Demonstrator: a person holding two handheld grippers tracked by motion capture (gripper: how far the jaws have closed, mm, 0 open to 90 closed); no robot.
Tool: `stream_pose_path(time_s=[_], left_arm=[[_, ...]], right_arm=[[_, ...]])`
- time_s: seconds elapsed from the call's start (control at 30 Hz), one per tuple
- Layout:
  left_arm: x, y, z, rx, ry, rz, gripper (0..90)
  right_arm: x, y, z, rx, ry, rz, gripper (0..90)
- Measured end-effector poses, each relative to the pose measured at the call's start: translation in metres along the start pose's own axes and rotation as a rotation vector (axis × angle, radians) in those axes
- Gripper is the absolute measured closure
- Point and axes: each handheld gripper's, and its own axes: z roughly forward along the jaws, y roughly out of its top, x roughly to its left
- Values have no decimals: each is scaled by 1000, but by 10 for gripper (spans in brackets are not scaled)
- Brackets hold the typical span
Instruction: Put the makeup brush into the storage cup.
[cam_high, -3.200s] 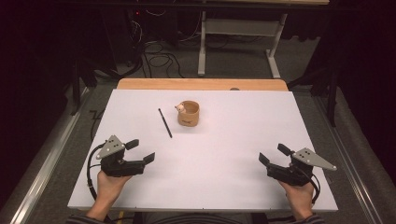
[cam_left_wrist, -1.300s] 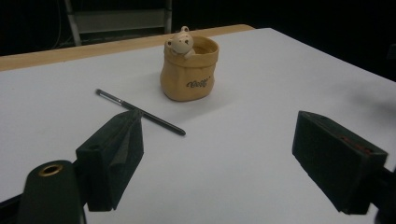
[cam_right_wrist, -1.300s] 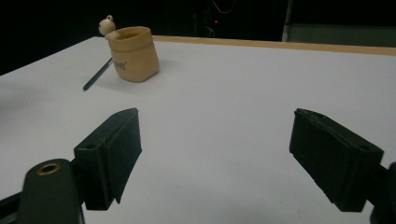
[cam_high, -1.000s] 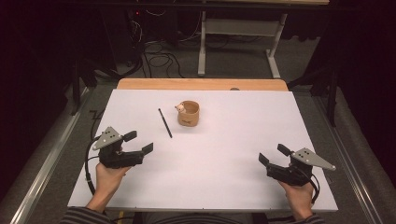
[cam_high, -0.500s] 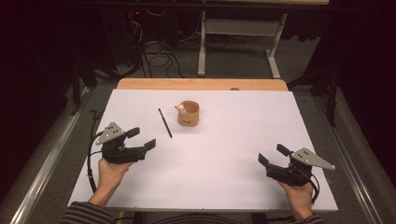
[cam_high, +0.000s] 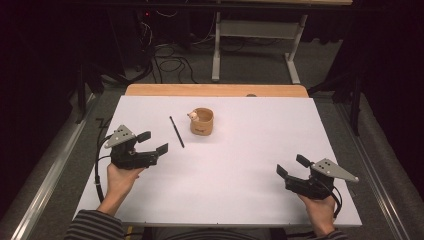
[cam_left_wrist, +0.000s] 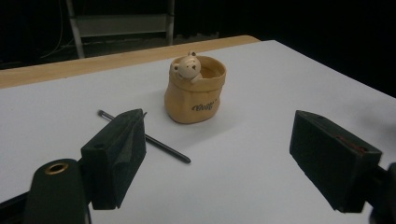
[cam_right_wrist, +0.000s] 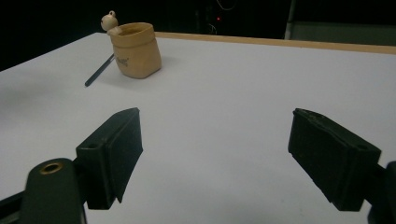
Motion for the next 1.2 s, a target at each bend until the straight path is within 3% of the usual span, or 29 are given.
stream_pose_path(time_s=[0.23,0.5,0.63,0.87,0.97,1.2], left_arm=[[-2,7,6,-7,17,21,181],[0,10,14,-8,32,-1,161],[0,10,16,-40,61,28,163],[-1,14,21,-26,91,76,171],[-2,16,24,0,87,78,168],[1,20,28,-9,60,42,185]], right_arm=[[0,0,0,-1,1,2,190],[0,0,0,-2,1,4,190],[-1,0,0,0,-1,6,193],[0,0,0,1,-1,4,193],[-1,0,0,1,-2,6,193],[-1,0,0,0,2,4,192]])
